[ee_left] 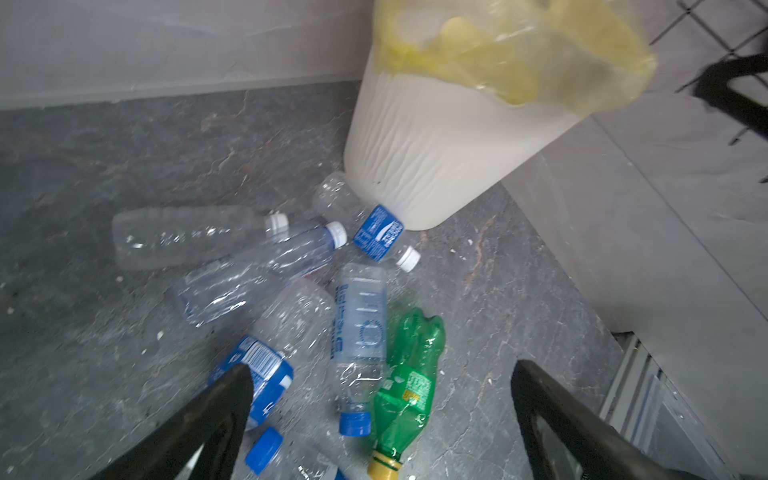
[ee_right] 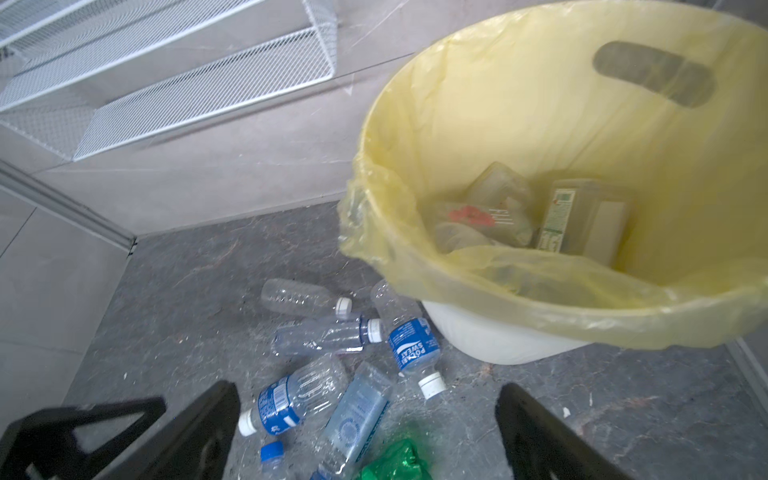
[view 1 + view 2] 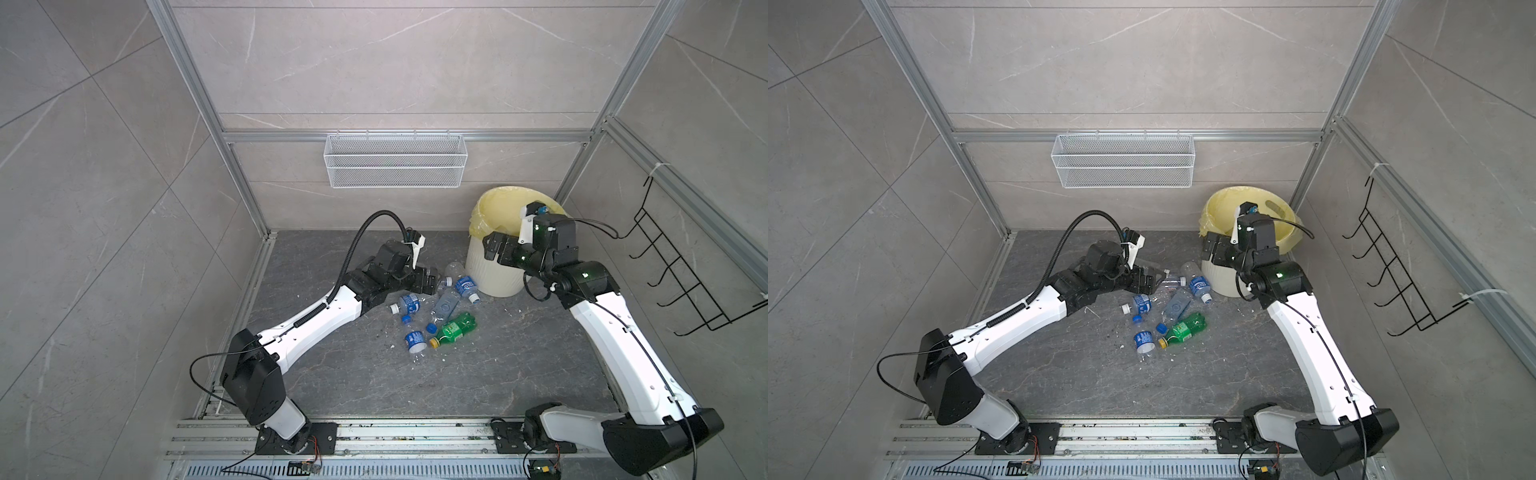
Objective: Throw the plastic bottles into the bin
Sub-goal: 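Withdraw the right gripper from the bin toward the bottles while the left gripper lowers, then grasp the Pocari Sweat bottle by its base with the left gripper and lift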
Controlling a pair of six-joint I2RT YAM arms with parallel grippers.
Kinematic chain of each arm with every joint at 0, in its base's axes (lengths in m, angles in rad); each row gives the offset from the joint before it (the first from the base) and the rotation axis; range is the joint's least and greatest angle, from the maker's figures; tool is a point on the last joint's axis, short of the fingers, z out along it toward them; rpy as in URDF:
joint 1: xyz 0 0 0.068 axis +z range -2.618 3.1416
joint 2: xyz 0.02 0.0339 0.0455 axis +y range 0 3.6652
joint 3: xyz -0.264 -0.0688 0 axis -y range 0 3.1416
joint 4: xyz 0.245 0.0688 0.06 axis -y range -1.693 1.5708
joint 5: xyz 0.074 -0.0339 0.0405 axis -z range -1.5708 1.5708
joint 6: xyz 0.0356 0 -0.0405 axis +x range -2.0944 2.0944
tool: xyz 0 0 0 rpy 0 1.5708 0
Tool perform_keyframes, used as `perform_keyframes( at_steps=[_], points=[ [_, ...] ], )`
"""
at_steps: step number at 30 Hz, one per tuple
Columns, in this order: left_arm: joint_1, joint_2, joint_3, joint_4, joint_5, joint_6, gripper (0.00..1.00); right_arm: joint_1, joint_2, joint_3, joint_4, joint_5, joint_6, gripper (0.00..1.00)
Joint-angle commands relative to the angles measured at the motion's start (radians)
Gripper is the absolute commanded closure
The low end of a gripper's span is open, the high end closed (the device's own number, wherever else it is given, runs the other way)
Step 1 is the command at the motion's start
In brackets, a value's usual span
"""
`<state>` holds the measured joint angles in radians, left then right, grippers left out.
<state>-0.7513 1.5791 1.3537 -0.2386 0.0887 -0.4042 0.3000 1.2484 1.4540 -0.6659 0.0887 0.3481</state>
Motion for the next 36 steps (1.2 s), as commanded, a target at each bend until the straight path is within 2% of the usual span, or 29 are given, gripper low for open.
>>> perform_keyframes(
  at_steps=[1, 12, 22, 36],
  points=[
    [0.044, 0.012, -0.046, 0.017, 0.039, -0.054, 0.00, 0.069, -0.034, -0.060, 0.042, 0.037, -0.015, 0.00],
    [0.115, 0.113, -0.102, 0.013, 0.072, -0.045, 0.00, 0.256, 0.009, -0.318, 0.111, 0.068, 0.003, 0.00],
    [0.116, 0.272, -0.024, -0.026, 0.008, 0.048, 0.02, 0.270, 0.006, -0.496, 0.195, 0.001, 0.084, 0.00],
    [0.113, 0.382, 0.031, -0.010, 0.054, 0.111, 0.08, 0.270, 0.037, -0.517, 0.238, -0.037, 0.109, 0.00]
  ],
)
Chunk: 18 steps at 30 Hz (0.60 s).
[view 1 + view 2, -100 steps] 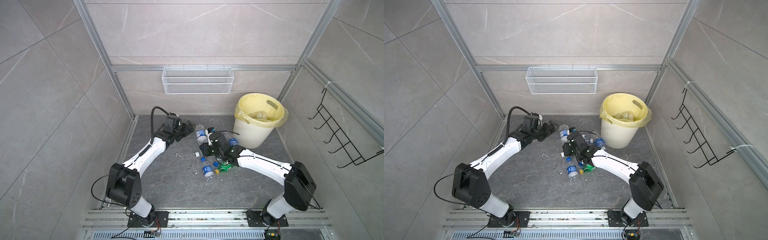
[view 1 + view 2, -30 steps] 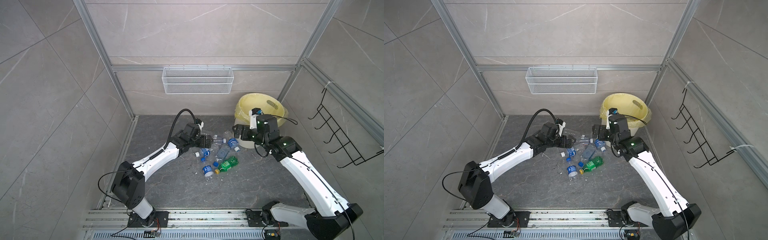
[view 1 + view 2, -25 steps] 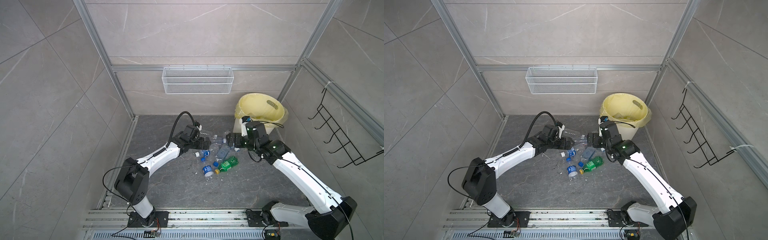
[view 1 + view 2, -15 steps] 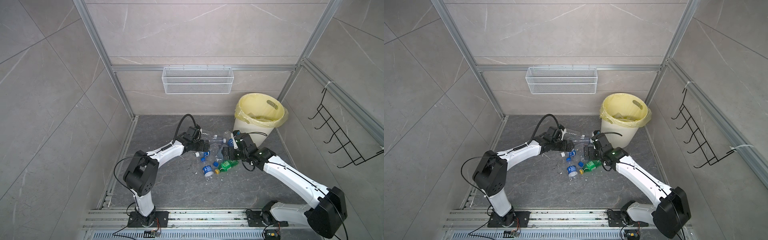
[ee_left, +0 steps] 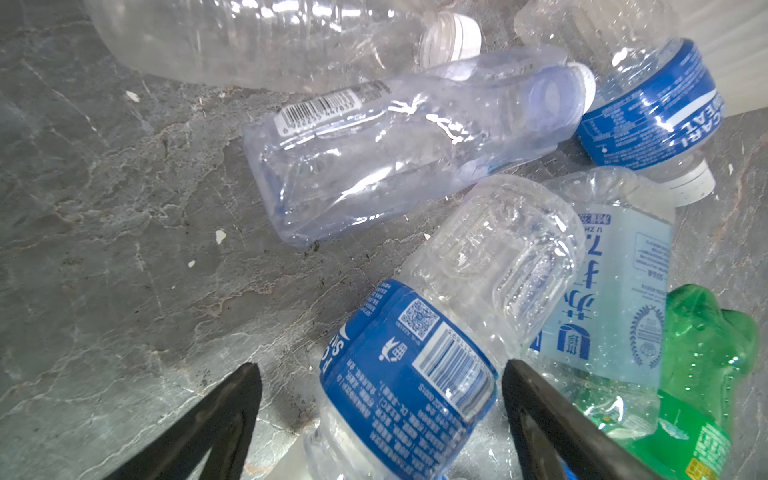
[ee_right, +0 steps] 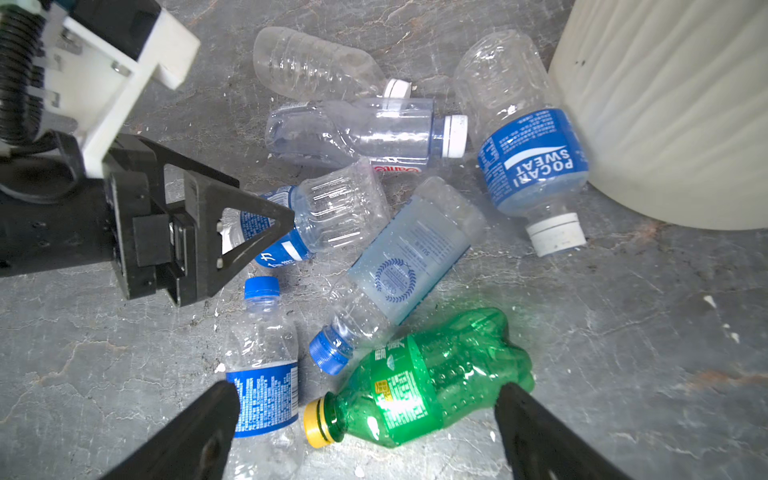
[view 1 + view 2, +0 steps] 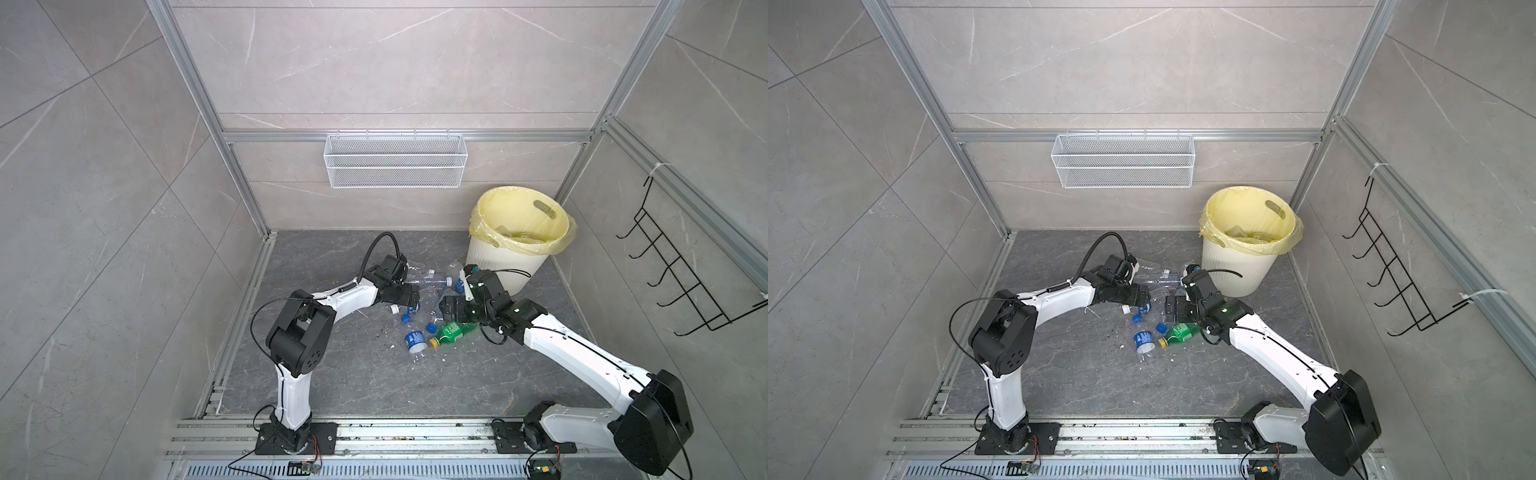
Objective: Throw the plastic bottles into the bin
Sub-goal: 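Grasp the Pocari Sweat bottle by its base with the left gripper and lift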
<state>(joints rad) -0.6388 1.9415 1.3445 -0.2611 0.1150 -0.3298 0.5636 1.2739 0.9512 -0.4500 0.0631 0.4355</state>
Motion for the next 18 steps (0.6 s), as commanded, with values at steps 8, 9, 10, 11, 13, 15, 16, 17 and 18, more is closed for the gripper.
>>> perform_keyframes(
  at_steps=[8, 9, 10, 11, 13, 15, 16, 17, 18],
  points=[
    [-0.022, 0.043, 0.034, 0.026, 0.054, 0.077, 0.10, 0.007, 0.016, -0.024, 0.028, -0.006, 0.029, 0.01],
    [-0.022, 0.047, 0.033, 0.029, 0.054, 0.079, 0.10, 0.007, 0.015, -0.025, 0.030, -0.008, 0.030, 0.00],
    [-0.021, 0.051, 0.031, 0.029, 0.055, 0.081, 0.11, 0.007, 0.018, -0.025, 0.030, -0.009, 0.031, 0.00],
    [-0.023, 0.054, 0.030, 0.031, 0.058, 0.085, 0.11, 0.005, 0.019, -0.024, 0.031, -0.013, 0.031, 0.00],
    [-0.024, 0.059, 0.029, 0.033, 0.064, 0.088, 0.13, 0.008, 0.018, -0.025, 0.036, -0.021, 0.035, 0.01],
    [-0.027, 0.060, 0.027, 0.034, 0.067, 0.094, 0.14, 0.007, 0.020, -0.028, 0.039, -0.023, 0.038, 0.00],
    [-0.029, 0.062, 0.025, 0.037, 0.070, 0.099, 0.14, 0.007, 0.020, -0.028, 0.039, -0.023, 0.040, 0.00],
    [-0.030, 0.062, 0.022, 0.038, 0.072, 0.102, 0.14, 0.006, 0.020, -0.029, 0.040, -0.023, 0.041, 0.01],
    [-0.031, 0.063, 0.020, 0.039, 0.073, 0.105, 0.14, 0.007, 0.019, -0.030, 0.040, -0.023, 0.042, 0.00]
  ],
)
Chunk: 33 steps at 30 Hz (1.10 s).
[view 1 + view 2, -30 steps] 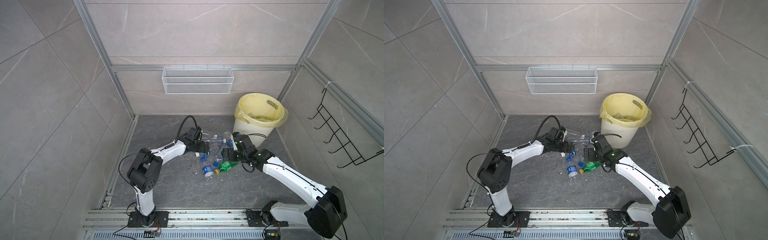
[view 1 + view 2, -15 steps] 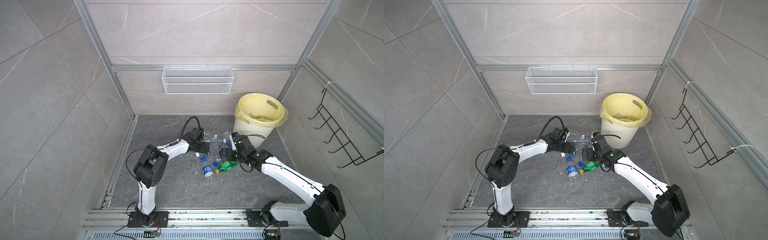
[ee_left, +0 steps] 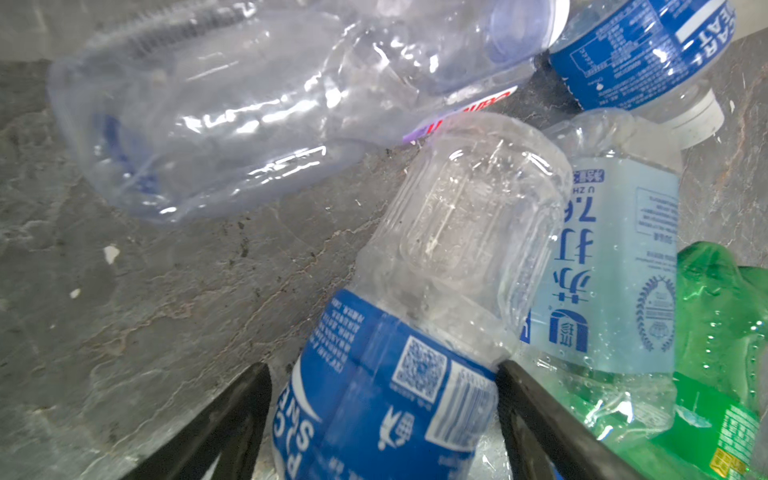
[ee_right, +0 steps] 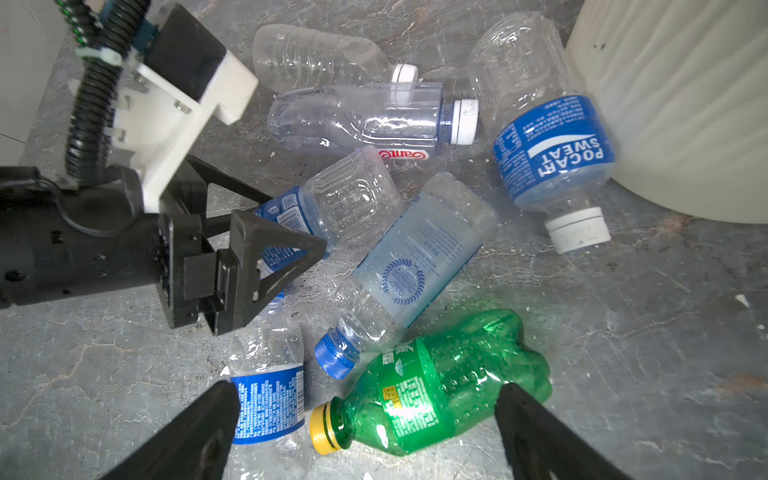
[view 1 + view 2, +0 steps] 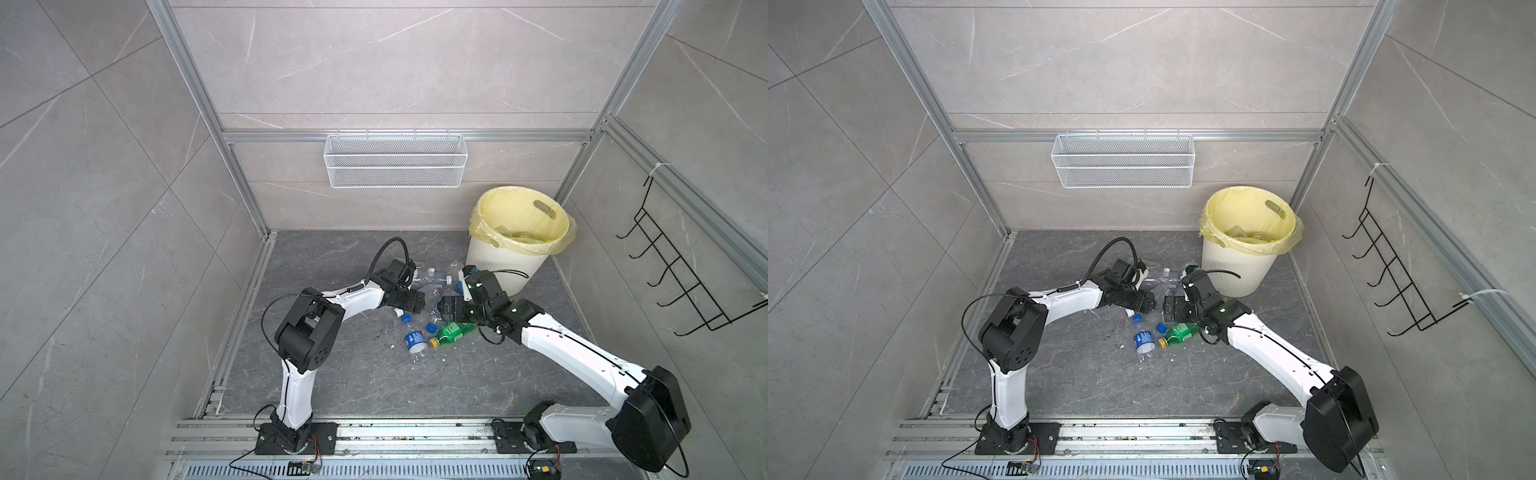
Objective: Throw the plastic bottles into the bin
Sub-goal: 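Grasp the Pocari Sweat bottle by its base with the left gripper and lift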
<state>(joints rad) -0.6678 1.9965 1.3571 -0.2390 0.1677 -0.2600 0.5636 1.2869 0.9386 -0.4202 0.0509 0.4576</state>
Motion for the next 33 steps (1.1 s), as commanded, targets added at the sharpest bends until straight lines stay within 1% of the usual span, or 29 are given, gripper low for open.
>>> perform_keyframes(
  at_steps=[1, 7, 15, 24, 33],
  points=[
    [-0.003, 0.009, 0.007, 0.017, 0.022, 0.039, 0.14, 0.007, 0.006, -0.019, 0.012, -0.011, 0.021, 0.00],
    [-0.005, 0.010, -0.004, 0.022, 0.034, 0.046, 0.16, 0.007, 0.008, -0.021, 0.014, -0.010, 0.026, 0.00],
    [-0.007, 0.009, -0.019, 0.023, 0.053, 0.052, 0.15, 0.007, 0.005, -0.023, 0.011, -0.008, 0.033, 0.00],
    [-0.010, 0.004, -0.025, 0.023, 0.051, 0.055, 0.15, 0.007, 0.005, -0.023, 0.014, -0.011, 0.042, 0.00],
    [-0.012, -0.010, -0.033, 0.032, 0.080, 0.059, 0.32, 0.007, -0.001, -0.026, 0.012, -0.006, 0.046, 0.00]
  ],
)
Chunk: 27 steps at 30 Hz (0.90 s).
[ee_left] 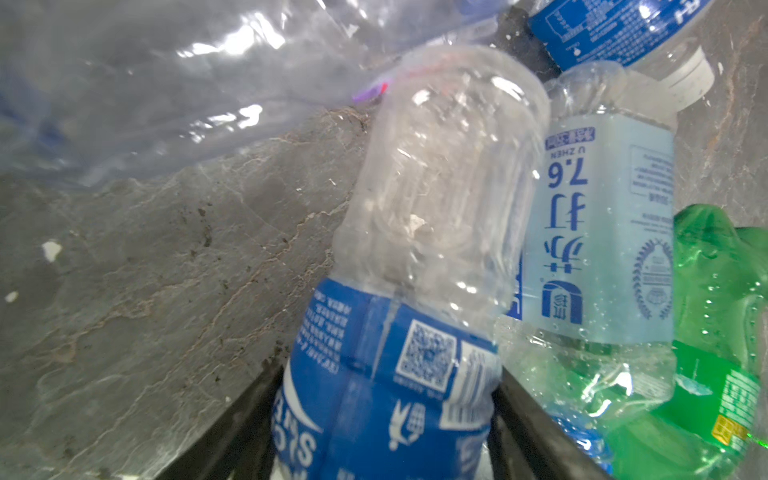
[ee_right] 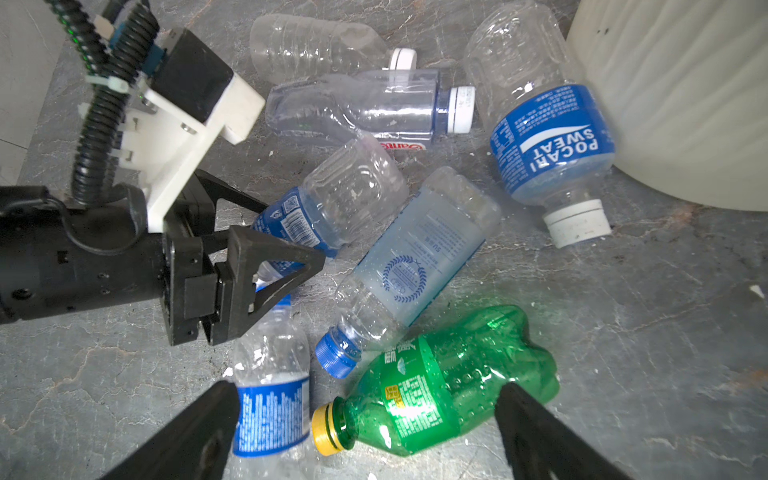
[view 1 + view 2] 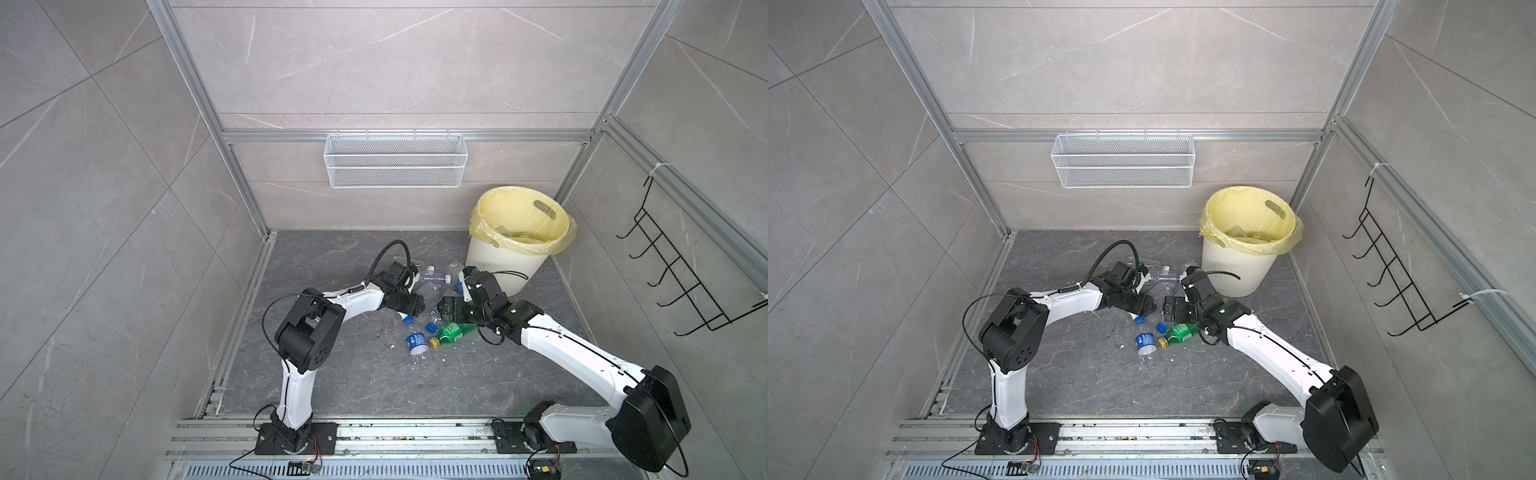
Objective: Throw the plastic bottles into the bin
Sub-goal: 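Grasp the Pocari Sweat bottle by its base with the left gripper and lift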
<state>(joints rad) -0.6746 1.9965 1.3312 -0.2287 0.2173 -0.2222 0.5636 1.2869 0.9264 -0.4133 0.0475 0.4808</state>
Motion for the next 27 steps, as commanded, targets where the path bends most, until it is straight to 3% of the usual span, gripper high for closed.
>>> perform_keyframes(
  at_steps=[1, 27],
  points=[
    [-0.005, -0.014, -0.007, 0.021, 0.033, 0.022, 0.32, 0.007, -0.001, -0.014, 0.005, -0.003, 0.025, 0.00],
    [-0.009, -0.178, -0.080, 0.093, 0.011, -0.009, 0.39, -0.001, 0.004, 0.028, 0.030, -0.009, 0.089, 0.00]
  ],
)
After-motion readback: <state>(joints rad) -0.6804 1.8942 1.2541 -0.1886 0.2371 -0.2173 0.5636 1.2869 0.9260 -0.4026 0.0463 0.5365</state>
